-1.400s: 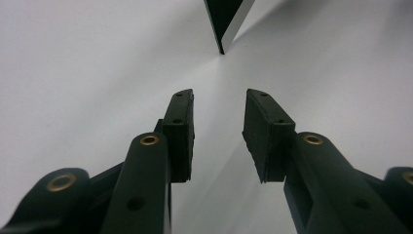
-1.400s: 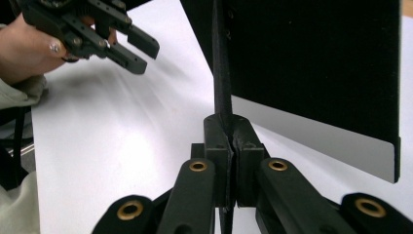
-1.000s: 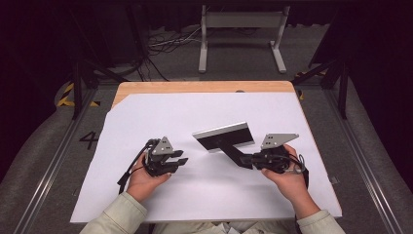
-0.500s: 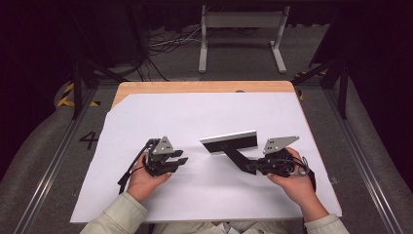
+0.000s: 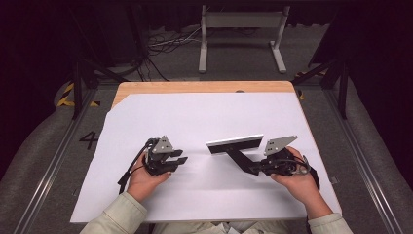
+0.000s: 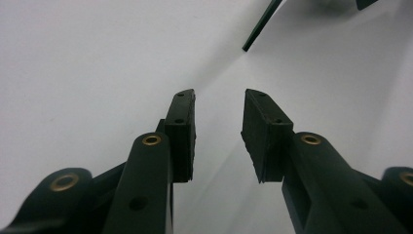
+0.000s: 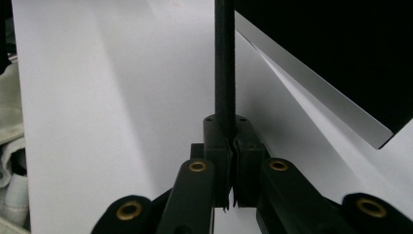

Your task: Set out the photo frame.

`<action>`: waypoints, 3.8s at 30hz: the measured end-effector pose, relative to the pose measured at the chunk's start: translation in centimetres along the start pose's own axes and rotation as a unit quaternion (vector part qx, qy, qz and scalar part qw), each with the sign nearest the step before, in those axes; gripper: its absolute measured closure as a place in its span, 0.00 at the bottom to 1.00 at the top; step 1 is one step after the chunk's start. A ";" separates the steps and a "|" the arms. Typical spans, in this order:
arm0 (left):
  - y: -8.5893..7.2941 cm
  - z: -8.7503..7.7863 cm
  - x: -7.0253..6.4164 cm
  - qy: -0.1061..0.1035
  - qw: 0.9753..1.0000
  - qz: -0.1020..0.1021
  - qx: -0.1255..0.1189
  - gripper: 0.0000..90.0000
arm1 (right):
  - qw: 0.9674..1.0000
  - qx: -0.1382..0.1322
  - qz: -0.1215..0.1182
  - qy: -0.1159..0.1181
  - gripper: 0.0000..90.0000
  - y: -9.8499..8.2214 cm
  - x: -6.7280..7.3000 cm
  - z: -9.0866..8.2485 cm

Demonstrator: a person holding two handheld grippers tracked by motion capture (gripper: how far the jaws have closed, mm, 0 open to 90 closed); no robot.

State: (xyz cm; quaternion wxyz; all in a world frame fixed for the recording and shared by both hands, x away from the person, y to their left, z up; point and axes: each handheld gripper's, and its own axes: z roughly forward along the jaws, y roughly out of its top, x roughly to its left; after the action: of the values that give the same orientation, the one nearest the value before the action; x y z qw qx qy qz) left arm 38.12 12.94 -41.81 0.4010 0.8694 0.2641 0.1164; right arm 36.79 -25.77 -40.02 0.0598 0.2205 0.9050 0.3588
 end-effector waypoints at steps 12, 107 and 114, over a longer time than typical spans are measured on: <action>-0.1 0.2 1.0 -0.014 0.999 -0.052 -0.008 0.75 | 0.999 0.047 -0.003 -0.017 0.93 -0.8 -0.6 0.2; 5.2 10.6 -0.5 -0.076 0.990 -0.116 0.022 1.00 | 0.992 -0.022 0.106 -0.066 0.98 -5.1 -0.7 -7.0; 5.2 10.5 -0.6 -0.082 0.990 -0.114 0.032 1.00 | 0.991 -0.034 0.106 -0.069 0.98 -4.9 -0.6 -7.8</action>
State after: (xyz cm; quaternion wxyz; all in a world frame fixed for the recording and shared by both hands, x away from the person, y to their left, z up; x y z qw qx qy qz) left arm 43.87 3.11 -44.75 0.4038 0.8527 0.3314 -0.0104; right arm 33.47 -34.10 -37.64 0.0919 0.3372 0.8574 0.3778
